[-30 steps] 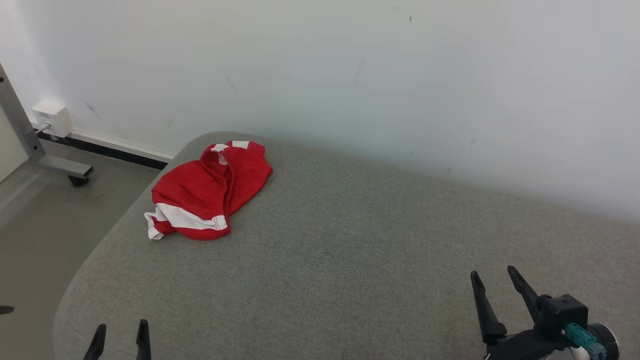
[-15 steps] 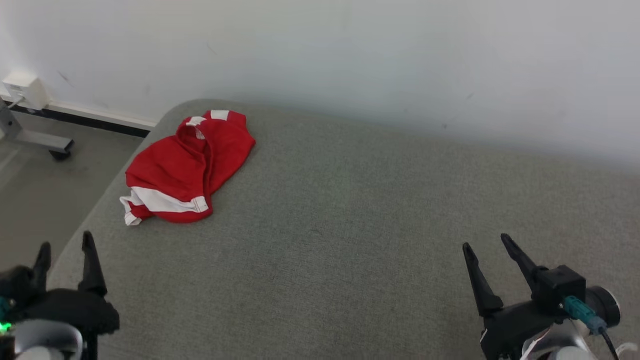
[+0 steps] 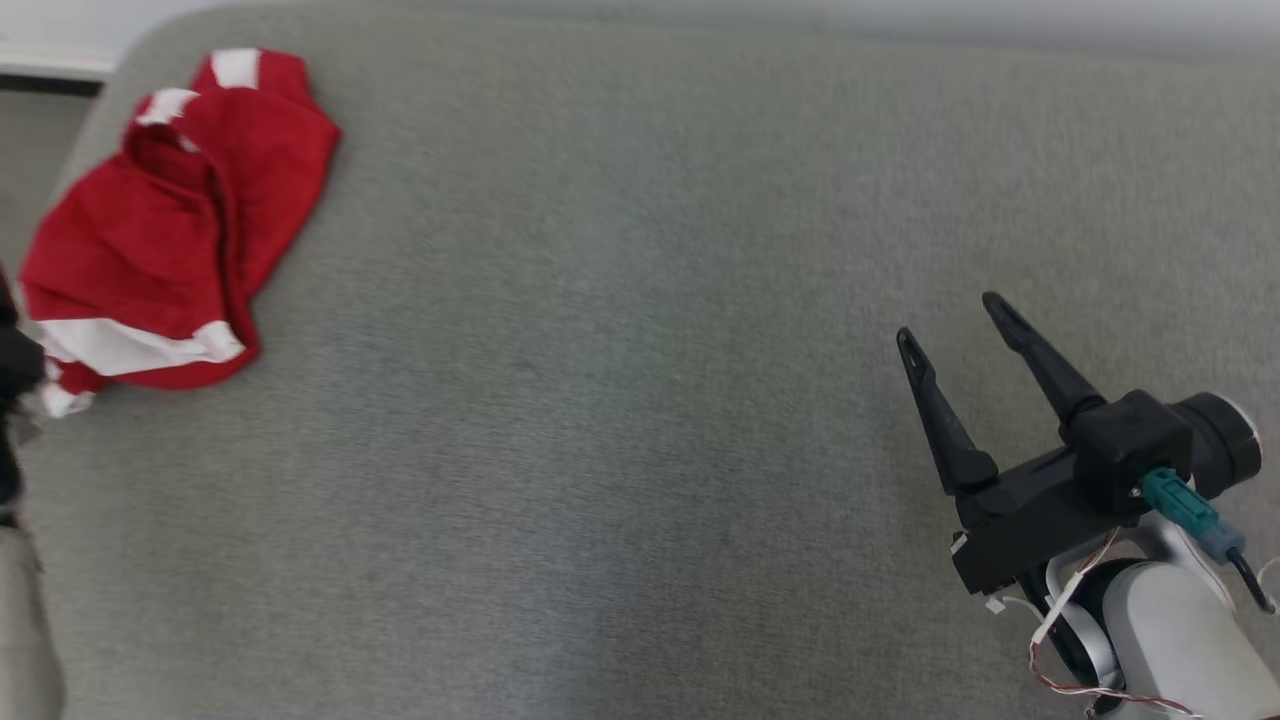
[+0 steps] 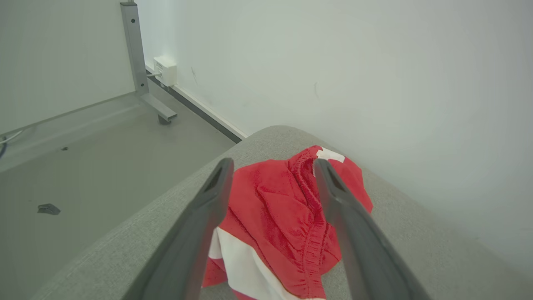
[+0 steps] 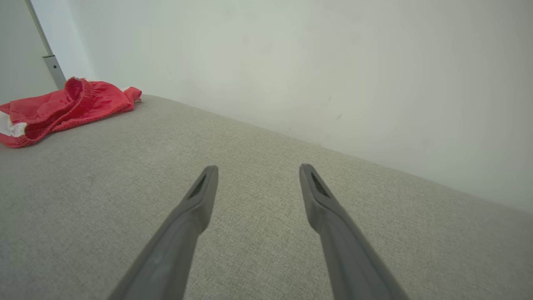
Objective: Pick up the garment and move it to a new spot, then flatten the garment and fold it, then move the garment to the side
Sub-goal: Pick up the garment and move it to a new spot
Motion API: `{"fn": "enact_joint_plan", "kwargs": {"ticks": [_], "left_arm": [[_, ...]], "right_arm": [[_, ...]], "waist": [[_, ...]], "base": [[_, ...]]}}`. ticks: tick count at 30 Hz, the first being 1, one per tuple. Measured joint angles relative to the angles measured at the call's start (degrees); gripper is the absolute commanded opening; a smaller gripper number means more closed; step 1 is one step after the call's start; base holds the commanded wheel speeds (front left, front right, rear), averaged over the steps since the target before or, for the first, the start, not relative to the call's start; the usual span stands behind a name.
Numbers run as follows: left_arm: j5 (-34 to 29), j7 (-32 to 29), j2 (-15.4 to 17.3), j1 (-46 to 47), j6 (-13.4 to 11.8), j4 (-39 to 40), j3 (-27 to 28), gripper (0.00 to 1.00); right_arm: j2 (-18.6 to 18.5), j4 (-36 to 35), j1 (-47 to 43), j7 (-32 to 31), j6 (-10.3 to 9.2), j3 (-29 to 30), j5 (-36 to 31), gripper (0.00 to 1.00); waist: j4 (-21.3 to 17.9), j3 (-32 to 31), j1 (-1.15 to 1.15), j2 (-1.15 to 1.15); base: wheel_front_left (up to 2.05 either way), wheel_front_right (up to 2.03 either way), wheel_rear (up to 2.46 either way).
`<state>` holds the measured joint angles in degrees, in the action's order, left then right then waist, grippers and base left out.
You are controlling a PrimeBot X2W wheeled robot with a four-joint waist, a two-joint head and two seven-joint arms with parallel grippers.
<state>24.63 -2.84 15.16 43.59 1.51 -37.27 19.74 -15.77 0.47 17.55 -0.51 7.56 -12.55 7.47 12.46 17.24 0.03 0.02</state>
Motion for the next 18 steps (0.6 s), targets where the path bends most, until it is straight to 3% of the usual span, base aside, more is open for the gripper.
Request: {"fn": "enact_joint_plan", "kwargs": {"ticks": [7,13,18], "left_arm": [[6.4,-13.0,5.3,8.0,-2.9,-1.7,4.7,1.00],[7.0,-23.3,8.3,9.3,-7.2,-1.7,4.9,1.00],[5.1,-26.3,9.1,6.9,-9.8,0.6,3.4,1.00]], "right_arm": [[0.2,-4.1,1.9,0.3,0.00,0.6,0.0,1.00],[1.3,-5.4,2.3,1.2,0.00,1.2,-0.1,1.00],[1.8,-5.4,2.2,1.8,0.00,1.8,-0.1,1.00]], "waist": [[-4.3,8.8,0.00,0.00],[-8.0,15.0,0.00,0.00],[-11.4,17.8,-0.02,-0.01]], "base": [[0.00,0.00,0.00],[0.00,0.00,0.00],[0.00,0.00,0.00]]}}
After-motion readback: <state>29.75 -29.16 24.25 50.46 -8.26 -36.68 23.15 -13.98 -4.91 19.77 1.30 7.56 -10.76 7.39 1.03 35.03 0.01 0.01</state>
